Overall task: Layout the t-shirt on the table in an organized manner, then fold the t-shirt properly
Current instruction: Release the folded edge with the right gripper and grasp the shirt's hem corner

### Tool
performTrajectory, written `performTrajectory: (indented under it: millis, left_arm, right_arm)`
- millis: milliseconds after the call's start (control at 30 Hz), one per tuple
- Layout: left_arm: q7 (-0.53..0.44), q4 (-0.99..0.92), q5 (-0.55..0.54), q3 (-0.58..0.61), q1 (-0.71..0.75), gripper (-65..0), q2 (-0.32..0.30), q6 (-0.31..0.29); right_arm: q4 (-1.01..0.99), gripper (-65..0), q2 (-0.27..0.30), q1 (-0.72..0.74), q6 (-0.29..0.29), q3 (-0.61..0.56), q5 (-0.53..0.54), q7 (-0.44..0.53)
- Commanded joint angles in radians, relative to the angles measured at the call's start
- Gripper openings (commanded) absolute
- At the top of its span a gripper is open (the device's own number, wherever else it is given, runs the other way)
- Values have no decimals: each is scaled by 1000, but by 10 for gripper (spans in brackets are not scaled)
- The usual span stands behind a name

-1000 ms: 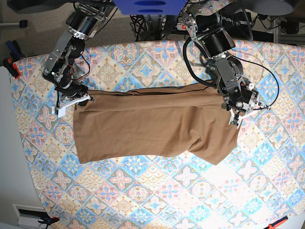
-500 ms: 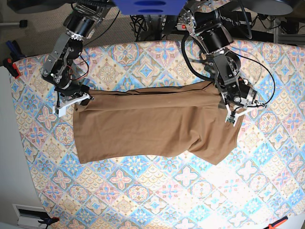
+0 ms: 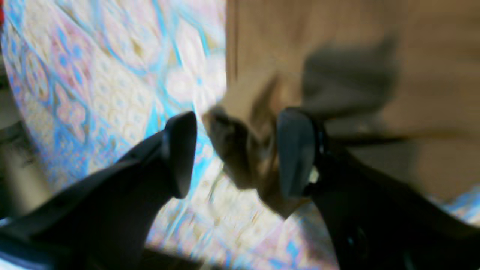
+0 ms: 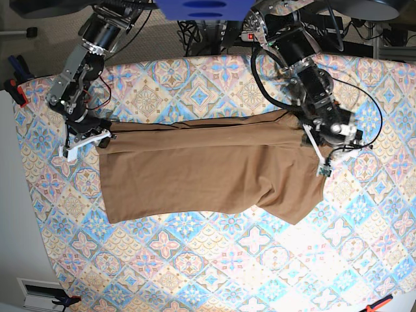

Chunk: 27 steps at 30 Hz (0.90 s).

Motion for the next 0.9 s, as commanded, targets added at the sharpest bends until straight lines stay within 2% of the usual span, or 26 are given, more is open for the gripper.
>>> performTrajectory:
  millis: [0,67,167,367,400,500,667,733,800,867]
  left_arm:
    - [-4,40,-30,-23,-11,-315,-3,5]
    - [-4,77,-135,-69,-9,-315,-4,5]
    - [-4,88,-227,-102,-8,-315,-7,5]
    - [-6,95,-263,-108,-9,-319,-7,5]
    - [-6,95,-265,-108,-9,-319,-7,5]
    - [-6,95,-265,-107,-12,-319,-7,5]
    - [-6,95,-263,-107,-6,-319,-7,5]
    - [-6,95,-263,-107,5,-319,-9,5]
    - [-6,95,-263,-107,3,-319,-9,5]
    - [-6,95,-263,-107,6,-319,-9,5]
  right_arm:
    - [50,-443,10,17,6,2,16,20]
    - [101,-444,10,17,6,2,16,22]
    - [172,-444,10,17,6,2,16,22]
    - [201,-445,10,19,6,1,16,23]
    - [199,-445,19,19,11,-4,16,23]
    - [195,-444,102,62,13,-47,17,23]
    - [119,-445,197,226,13,-223,19,22]
    - [61,-445,216,298,28,-257,19,27]
    - [-5,-445,216,349,71,-269,19,54]
    - [-77,-445,216,366,85,-269,19,92]
